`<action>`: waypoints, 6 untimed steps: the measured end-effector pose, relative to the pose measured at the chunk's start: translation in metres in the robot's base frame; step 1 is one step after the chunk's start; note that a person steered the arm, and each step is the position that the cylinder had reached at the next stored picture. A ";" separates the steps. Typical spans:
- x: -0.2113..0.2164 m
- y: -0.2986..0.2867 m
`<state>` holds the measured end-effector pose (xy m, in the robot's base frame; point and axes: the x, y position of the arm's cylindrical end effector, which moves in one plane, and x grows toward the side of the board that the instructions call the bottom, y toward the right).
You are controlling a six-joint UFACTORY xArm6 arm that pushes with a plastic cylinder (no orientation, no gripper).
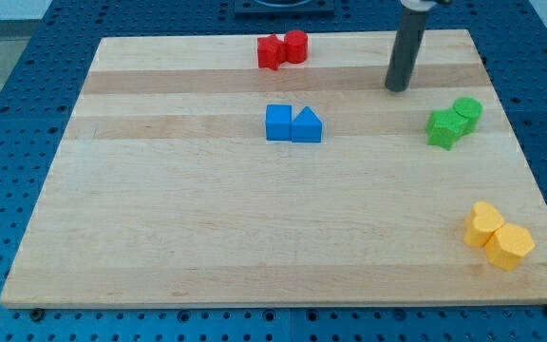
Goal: Push red circle a bit down along with red star
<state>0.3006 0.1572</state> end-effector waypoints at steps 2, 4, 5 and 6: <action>-0.072 -0.019; -0.093 -0.091; -0.087 -0.122; -0.075 -0.150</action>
